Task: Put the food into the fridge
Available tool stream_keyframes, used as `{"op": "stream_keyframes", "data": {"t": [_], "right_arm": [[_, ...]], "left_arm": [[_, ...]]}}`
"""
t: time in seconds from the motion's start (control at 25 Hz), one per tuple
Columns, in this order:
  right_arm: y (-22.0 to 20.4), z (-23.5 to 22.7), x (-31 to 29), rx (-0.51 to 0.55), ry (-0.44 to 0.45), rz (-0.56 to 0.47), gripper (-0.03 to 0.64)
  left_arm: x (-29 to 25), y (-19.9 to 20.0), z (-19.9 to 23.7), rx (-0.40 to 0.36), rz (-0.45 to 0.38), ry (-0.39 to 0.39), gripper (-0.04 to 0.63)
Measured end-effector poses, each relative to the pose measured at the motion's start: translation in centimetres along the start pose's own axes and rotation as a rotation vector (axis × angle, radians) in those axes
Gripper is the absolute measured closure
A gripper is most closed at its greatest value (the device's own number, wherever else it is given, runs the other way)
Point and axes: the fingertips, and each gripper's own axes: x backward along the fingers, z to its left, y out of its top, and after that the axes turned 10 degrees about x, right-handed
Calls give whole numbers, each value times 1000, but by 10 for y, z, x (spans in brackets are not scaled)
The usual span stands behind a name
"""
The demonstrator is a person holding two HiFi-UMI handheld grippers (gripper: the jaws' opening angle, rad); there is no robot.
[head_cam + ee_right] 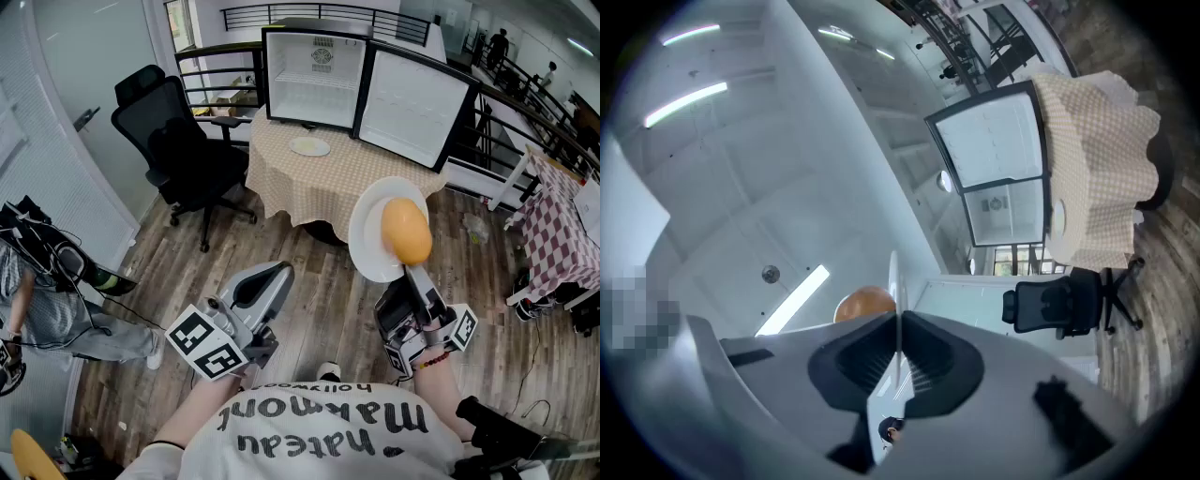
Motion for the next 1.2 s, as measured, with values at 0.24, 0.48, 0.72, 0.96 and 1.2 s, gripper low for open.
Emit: {"op": "stream_keyframes", "data": {"t": [0.24, 0.48, 0.72, 0.96, 1.2], "right_arm": [[11, -12, -10, 2, -1, 3, 588], [29, -23, -25, 9, 34, 32, 588], [44, -40, -46, -13, 92, 77, 588], [53, -64, -61, -48, 101, 112, 588], [65, -81, -73, -50, 100, 98, 588]], "left_arm": [[-16, 2, 13, 0, -4, -5, 591], [-43, 2, 30, -4, -13, -9, 591], [-70, 2, 50, -26, -20, -1, 591], [-84, 4, 72, -49, -45, 29, 591], [-90, 3, 91, -50, -37, 46, 591]]}}
